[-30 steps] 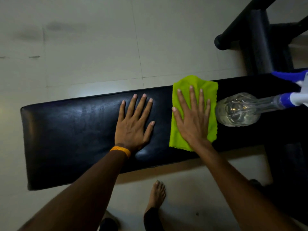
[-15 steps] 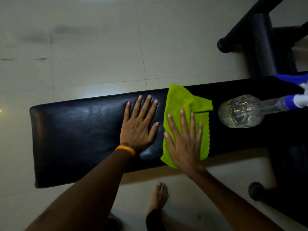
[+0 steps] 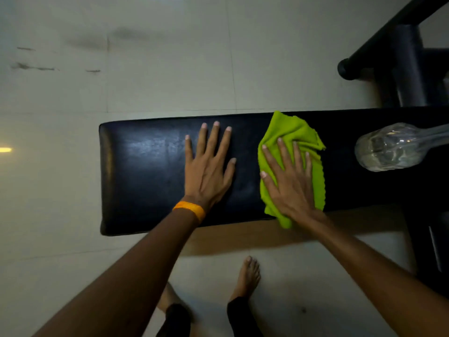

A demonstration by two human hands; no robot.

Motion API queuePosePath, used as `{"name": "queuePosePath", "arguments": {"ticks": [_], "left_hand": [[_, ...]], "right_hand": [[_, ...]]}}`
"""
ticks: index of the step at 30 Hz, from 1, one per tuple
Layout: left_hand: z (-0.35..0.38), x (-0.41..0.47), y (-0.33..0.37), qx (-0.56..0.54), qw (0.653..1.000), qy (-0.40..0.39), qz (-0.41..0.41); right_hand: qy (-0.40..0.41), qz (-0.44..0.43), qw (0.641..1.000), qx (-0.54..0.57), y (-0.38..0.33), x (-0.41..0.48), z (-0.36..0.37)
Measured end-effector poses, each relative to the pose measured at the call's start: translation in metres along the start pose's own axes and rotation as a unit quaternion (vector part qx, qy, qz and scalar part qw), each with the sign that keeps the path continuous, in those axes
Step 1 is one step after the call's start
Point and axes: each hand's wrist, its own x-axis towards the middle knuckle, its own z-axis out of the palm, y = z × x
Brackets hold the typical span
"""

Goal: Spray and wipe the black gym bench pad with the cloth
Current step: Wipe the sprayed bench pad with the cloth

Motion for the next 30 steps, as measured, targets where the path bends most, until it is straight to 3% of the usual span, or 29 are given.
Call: {"name": "queuePosePath", "arguments": {"ticks": [1, 3, 5, 6, 10, 14, 16, 19, 23, 26, 30], "left_hand": [[-0.005, -0.010, -0.019, 0.016, 1.000, 0.002, -0.011], [-0.013, -0.029, -0.054, 0.044, 0.999, -0.001, -0.032], [-0.022, -0.044, -0.082, 0.046, 0.996, -0.006, -0.074], [-0.025, -0.050, -0.092, 0.041, 0.995, -0.004, -0.093], [-0.032, -0.064, -0.115, 0.039, 0.996, 0.003, -0.075], [-0.029, -0.064, -0.118, 0.045, 0.997, 0.017, -0.066], [-0.028, -0.064, -0.118, 0.048, 0.997, 0.024, -0.064], [-0.029, -0.066, -0.119, 0.040, 0.997, 0.034, -0.062], [-0.027, -0.065, -0.122, 0.026, 0.996, 0.047, -0.066], [-0.025, -0.065, -0.123, 0.023, 0.996, 0.058, -0.069], [-0.021, -0.067, -0.125, 0.022, 0.995, 0.064, -0.068]], "right_hand": [[0.009, 0.003, 1.000, -0.003, 0.005, 0.018, -0.003], [0.042, 0.109, 0.993, 0.017, -0.003, 0.043, -0.003], [0.075, 0.214, 0.972, 0.057, -0.045, 0.037, 0.001], [0.078, 0.221, 0.970, 0.066, -0.074, 0.024, 0.005], [0.031, 0.051, 0.997, 0.048, -0.146, -0.029, 0.014], [0.009, -0.135, 0.991, 0.009, -0.111, 0.038, 0.003], [0.029, -0.068, 0.997, 0.023, -0.106, 0.063, 0.002], [0.061, 0.075, 0.994, 0.054, -0.157, 0.041, 0.011], [0.018, -0.042, 0.997, 0.064, -0.195, -0.001, 0.013], [0.017, -0.152, 0.987, 0.048, -0.177, 0.047, 0.004], [0.034, -0.060, 0.996, 0.060, -0.192, 0.061, 0.004]]}}
